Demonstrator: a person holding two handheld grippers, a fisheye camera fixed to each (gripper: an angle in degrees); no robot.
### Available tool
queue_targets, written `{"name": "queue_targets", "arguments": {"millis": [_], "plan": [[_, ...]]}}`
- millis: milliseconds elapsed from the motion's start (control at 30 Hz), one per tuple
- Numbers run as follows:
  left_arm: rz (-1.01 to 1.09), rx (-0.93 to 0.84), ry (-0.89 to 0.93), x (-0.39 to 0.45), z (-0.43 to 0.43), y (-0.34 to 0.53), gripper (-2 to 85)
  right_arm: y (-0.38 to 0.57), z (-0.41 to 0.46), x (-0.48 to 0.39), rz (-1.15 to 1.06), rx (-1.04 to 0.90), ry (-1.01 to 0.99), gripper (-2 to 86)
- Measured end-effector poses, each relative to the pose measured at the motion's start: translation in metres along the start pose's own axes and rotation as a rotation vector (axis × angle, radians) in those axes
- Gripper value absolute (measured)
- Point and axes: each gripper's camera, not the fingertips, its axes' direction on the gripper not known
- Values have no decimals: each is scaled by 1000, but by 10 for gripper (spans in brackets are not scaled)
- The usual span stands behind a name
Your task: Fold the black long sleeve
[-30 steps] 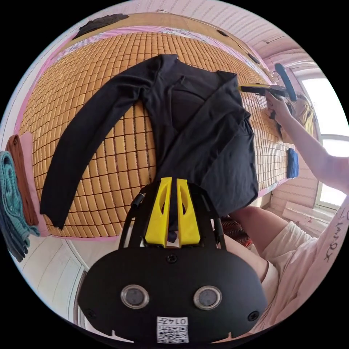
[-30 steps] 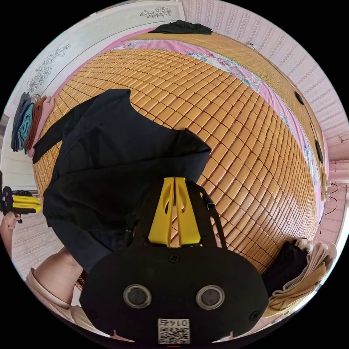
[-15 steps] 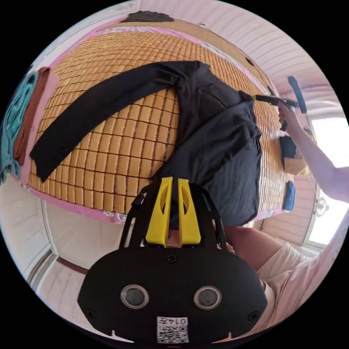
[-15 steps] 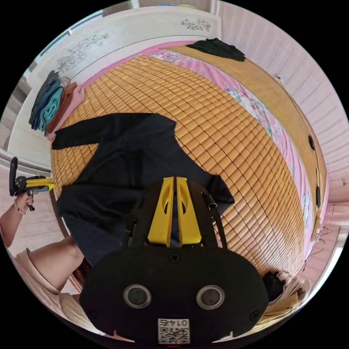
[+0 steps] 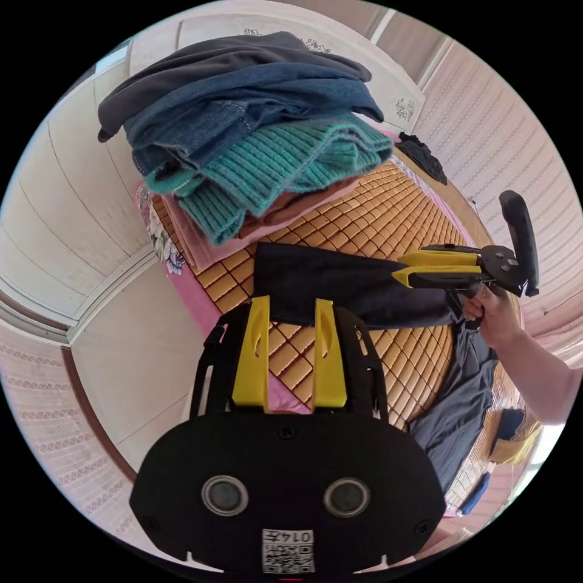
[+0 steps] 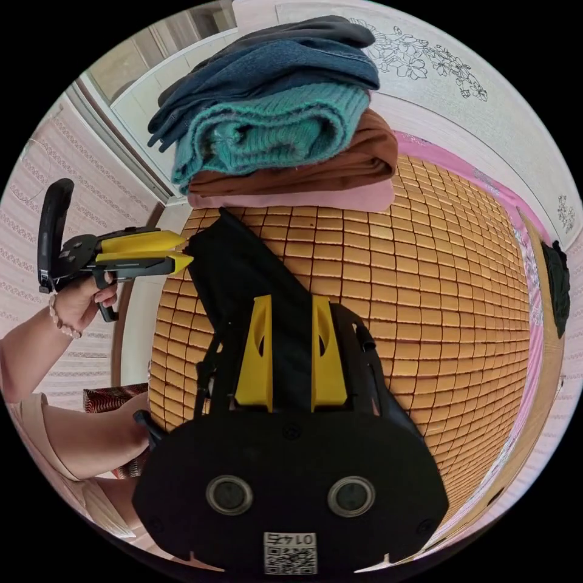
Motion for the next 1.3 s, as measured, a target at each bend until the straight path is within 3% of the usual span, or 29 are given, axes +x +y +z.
{"name": "queue_targets", "arguments": {"millis": [167, 300, 400, 467, 567, 633, 767, 833, 933, 1100, 1300], "plan": [[-73, -30, -19, -18, 17, 11, 86, -17, 28, -5, -10, -85, 37, 52], [-62, -29, -6, -20, 15, 23, 1, -3, 20, -2, 7, -63, 59, -3], [-61, -31, 7, -19, 8, 28, -8, 13, 0, 11, 68, -21, -8, -8], [-31, 61, 69, -12, -11, 35, -9, 32, -25, 22, 127, 62, -32, -9], [88, 182, 221, 18, -54, 47, -10, 87, -81, 46, 290, 234, -55, -9], [274, 271, 363, 61, -90, 62, -10, 135, -117, 63, 413, 343, -80, -8], [557, 283, 622, 137, -127, 94, -10, 271, -200, 77, 638, 537, -80, -3], [737, 183, 864, 193, -136, 124, -10, 328, -228, 68, 722, 549, -56, -1], [923, -44, 1066, 260, -128, 177, -10, 411, -248, 43, 857, 440, -32, 3], [1133, -390, 998, 324, -83, 272, -10, 526, -217, 3, 1095, 99, -88, 21], [1338, -556, 814, 356, -53, 340, -10, 579, -220, -27, 1239, 113, -217, 73]]}}
